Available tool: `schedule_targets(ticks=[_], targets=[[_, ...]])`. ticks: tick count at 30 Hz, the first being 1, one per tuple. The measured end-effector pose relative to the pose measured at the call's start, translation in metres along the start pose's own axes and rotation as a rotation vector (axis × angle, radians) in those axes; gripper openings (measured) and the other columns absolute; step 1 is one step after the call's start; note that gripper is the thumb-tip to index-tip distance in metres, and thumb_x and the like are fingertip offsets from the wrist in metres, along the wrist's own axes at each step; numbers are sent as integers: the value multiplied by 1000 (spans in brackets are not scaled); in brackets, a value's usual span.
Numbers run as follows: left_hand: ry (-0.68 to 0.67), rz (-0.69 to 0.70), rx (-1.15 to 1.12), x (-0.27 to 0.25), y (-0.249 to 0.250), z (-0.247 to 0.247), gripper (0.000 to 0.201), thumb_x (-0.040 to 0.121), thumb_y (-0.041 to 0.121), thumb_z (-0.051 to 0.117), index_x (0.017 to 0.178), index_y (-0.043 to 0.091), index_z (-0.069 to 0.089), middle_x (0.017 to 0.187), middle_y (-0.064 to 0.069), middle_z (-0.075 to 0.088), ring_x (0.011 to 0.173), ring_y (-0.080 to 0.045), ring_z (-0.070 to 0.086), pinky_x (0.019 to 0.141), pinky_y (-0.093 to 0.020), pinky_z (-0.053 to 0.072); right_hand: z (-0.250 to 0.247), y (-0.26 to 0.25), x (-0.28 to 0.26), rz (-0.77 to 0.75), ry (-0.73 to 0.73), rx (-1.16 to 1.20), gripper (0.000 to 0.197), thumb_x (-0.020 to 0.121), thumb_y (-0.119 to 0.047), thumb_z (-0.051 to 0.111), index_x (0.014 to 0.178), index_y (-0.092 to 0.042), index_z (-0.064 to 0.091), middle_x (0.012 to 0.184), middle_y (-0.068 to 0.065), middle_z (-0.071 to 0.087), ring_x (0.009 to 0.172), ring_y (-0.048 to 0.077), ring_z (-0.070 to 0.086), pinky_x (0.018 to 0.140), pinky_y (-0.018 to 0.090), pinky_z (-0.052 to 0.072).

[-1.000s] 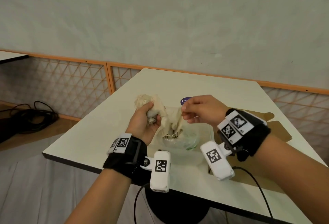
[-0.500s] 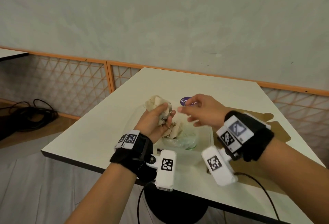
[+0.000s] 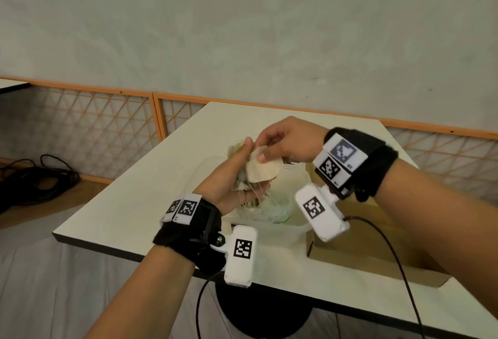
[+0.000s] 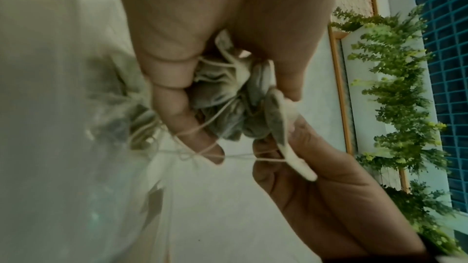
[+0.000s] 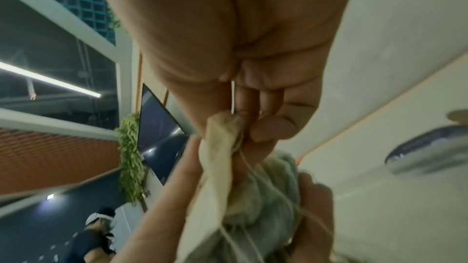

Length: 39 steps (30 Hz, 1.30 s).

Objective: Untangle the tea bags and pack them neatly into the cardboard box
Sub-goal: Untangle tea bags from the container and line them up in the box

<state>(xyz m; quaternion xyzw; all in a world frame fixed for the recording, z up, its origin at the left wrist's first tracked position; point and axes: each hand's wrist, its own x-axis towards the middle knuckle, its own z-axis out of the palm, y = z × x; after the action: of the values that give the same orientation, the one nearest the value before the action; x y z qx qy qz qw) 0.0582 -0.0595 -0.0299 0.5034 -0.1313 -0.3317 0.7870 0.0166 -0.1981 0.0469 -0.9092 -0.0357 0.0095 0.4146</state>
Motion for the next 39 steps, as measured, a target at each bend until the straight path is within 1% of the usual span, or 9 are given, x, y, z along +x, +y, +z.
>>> schedule_targets(ticks=[2,6,11,16,19,22,29,35,39], targets=[[-60,-7,-23,-3,1,7,58,75,50,62,120,14,61,106,-8,71,96,-23,68,75,-27,58,-4,-8,7,7,-41,-86,13,78,-2,68,81,-15,68,64,-5,63,56,4,58,56,17,48],[-32,30,-132,-3,0,10,53,73,23,68,123,6,57,90,-6,70,80,-15,68,54,-15,53,-13,-19,13,48,-56,-96,9,83,-5,64,83,-14,66,72,1,64,56,5,61,53,17,49],[29,85,-117,-1,-13,8,31,79,13,66,108,2,63,84,-6,72,72,-12,70,50,-13,51,-27,6,-21,151,93,-148,14,88,-20,60,95,-9,64,86,5,67,76,16,63,72,28,52],[111,188,-21,0,-24,14,17,86,12,63,100,3,65,77,-6,73,71,-14,71,51,-14,50,-19,82,-100,399,-131,-466,24,82,-45,62,94,-24,66,86,-10,62,81,8,56,81,26,46],[183,251,36,6,-22,17,16,87,11,63,100,2,64,73,-8,72,66,-16,67,50,-16,49,-3,108,-140,470,-222,-456,31,84,-46,60,109,-29,63,108,-9,63,97,8,56,88,22,44],[201,289,-51,10,-16,24,6,89,12,61,90,6,63,69,-6,71,72,-19,65,50,-15,48,15,118,-166,463,-131,-369,37,92,-33,54,128,-22,54,128,-6,55,113,7,50,88,11,31],[-161,160,-327,-19,-40,64,23,78,24,59,89,8,70,87,-6,70,70,-12,68,49,-13,50,38,130,-195,370,67,-285,29,94,-24,51,122,-20,61,124,-5,61,115,9,52,88,11,31],[-225,97,-400,-22,-50,81,26,81,21,57,101,7,63,93,-4,68,80,-12,68,53,-16,54,41,130,-194,312,153,-261,32,90,-28,57,122,-24,58,116,-4,60,97,3,51,77,11,35],[-344,33,-363,-26,-49,109,28,80,19,60,104,5,62,94,-5,68,84,-15,68,56,-18,55,29,109,-173,229,296,17,51,83,-21,67,127,-30,44,121,-10,51,96,6,57,77,14,46]])
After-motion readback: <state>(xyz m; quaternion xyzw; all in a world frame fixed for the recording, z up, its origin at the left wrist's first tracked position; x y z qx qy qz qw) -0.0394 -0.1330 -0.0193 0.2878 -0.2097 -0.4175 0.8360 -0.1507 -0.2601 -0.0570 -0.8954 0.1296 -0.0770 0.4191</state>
